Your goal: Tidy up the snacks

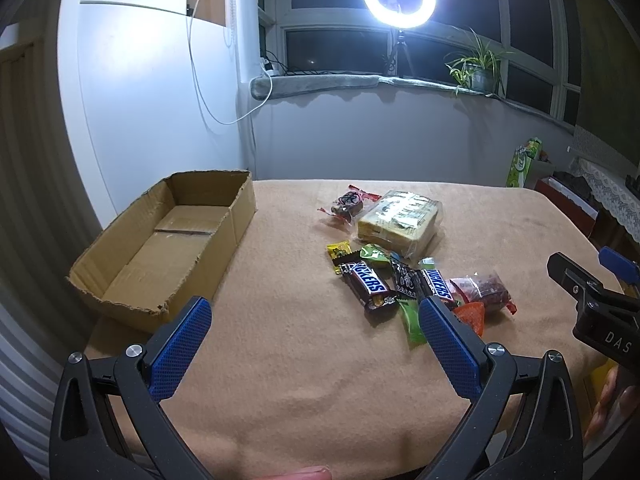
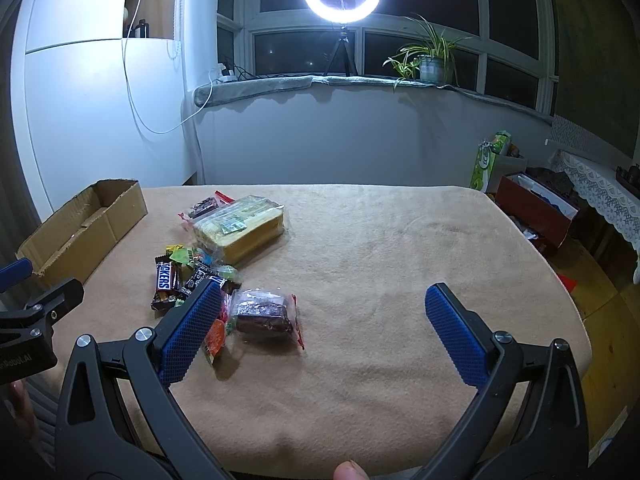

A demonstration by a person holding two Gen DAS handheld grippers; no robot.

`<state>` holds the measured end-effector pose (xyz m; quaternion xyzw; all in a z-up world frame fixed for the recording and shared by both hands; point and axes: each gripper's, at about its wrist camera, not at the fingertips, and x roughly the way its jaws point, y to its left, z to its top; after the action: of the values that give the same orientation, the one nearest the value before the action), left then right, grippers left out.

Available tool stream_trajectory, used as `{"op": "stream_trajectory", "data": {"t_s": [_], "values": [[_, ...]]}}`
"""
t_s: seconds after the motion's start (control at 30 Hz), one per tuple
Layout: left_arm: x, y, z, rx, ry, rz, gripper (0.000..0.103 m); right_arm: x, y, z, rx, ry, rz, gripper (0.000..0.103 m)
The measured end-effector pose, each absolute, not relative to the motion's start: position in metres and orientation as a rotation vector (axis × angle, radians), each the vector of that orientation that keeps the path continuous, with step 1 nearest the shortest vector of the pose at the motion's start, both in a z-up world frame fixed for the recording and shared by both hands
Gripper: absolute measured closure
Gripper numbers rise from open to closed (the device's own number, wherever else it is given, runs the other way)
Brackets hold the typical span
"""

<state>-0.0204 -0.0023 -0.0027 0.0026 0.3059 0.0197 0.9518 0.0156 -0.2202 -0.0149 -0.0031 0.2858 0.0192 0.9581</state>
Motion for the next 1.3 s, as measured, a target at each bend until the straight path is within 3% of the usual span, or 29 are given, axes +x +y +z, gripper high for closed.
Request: {"op": "stream_trajectory", "data": {"t_s": [1.3], "values": [[-0.0195, 0.0001, -0.009, -0.003, 0.635, 0.038, 0.0, 0.0161, -0.2154, -0.0163, -0.02, 0.586, 0.046, 0.0]]}}
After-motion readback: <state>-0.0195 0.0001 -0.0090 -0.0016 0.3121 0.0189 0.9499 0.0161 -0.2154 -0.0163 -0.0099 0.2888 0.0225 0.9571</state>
